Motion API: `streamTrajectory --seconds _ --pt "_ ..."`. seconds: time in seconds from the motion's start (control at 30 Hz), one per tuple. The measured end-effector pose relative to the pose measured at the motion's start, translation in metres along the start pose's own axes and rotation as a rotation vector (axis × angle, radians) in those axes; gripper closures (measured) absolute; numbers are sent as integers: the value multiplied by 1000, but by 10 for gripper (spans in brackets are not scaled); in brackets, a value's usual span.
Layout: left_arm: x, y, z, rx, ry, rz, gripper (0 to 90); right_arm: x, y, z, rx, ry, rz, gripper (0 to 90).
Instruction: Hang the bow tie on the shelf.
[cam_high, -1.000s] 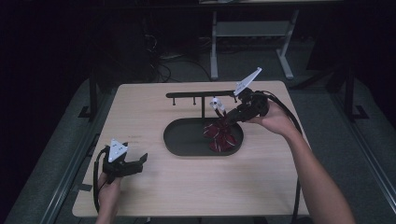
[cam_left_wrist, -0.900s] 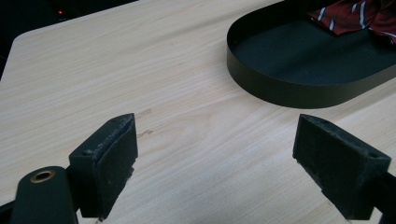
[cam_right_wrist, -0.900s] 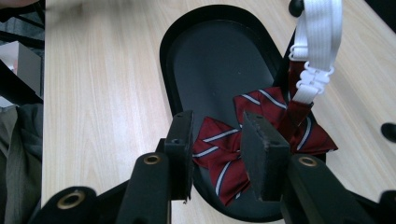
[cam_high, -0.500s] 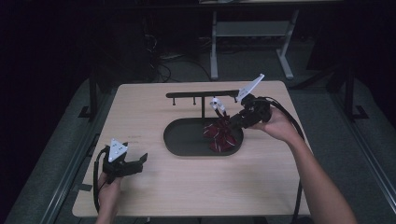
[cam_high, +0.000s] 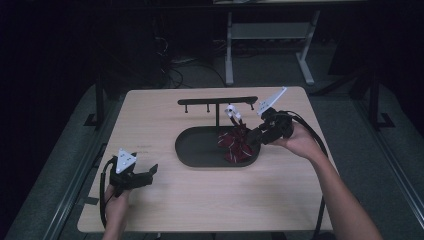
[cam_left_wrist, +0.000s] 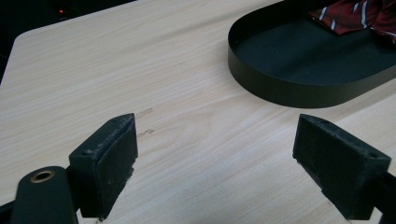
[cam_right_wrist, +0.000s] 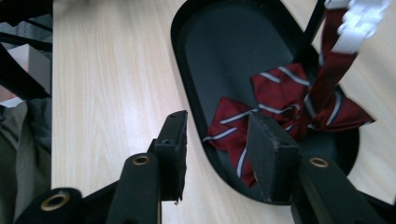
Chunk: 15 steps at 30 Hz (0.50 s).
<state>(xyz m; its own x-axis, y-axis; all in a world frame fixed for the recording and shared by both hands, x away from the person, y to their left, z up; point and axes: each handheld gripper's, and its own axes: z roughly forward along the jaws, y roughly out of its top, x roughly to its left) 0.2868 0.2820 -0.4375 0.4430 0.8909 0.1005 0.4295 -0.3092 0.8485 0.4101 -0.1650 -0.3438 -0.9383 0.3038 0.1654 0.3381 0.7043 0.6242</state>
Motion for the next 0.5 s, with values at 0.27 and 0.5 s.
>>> streamTrajectory --seconds 0.27,0.5 --pt "0 0 0 0 0 6 135 3 -8 4 1 9 7 556" --pt "0 0 0 1 1 9 135 7 -12 5 15 14 12 544"
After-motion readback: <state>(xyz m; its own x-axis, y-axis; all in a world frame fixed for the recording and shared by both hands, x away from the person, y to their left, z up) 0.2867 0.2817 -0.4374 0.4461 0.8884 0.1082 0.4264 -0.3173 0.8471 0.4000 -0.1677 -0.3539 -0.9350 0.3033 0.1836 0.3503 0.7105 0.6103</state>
